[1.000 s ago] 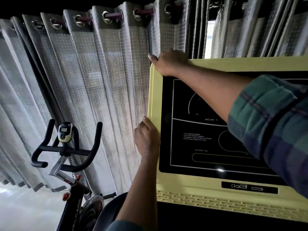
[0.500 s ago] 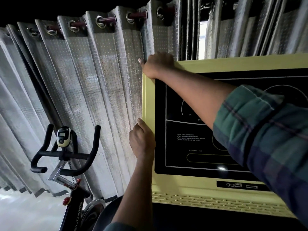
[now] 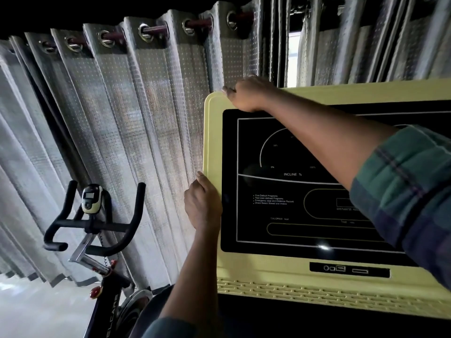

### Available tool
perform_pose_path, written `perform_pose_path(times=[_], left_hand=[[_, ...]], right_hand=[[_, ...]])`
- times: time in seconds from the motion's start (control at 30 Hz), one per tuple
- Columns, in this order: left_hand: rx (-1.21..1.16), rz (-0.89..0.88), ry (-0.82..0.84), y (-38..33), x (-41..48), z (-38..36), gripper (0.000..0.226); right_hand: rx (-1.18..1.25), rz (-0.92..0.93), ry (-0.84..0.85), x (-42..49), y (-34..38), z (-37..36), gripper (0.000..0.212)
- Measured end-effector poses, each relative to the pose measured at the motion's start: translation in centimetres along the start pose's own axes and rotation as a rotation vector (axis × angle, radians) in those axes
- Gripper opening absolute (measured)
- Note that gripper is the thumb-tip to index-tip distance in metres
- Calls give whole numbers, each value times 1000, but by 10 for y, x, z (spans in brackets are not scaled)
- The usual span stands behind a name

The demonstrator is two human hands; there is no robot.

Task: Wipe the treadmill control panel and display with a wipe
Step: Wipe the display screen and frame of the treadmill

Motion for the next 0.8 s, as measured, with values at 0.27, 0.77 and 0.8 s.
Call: perform_pose_path(times=[0.27, 0.77, 0.8], left_hand=[[87, -39, 70, -1, -4, 1, 50], [33, 23, 32, -1, -3, -1, 62], [44, 24, 36, -1, -3, -1, 61]], right_hand=[[-108, -53, -51, -16, -6, -1, 76], [-73, -95, 1, -39, -47, 7, 81], [-108, -135, -62, -43, -42, 6, 80]])
Point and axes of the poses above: each hand's wrist, its own x-axis towards the middle knuckle, its own z-axis out of the back of the hand, y = z × x, the point moved 4 cm from there along x, towards the middle knuckle, and after that the axes turned 14 degrees about y, right-handed, at the moved point
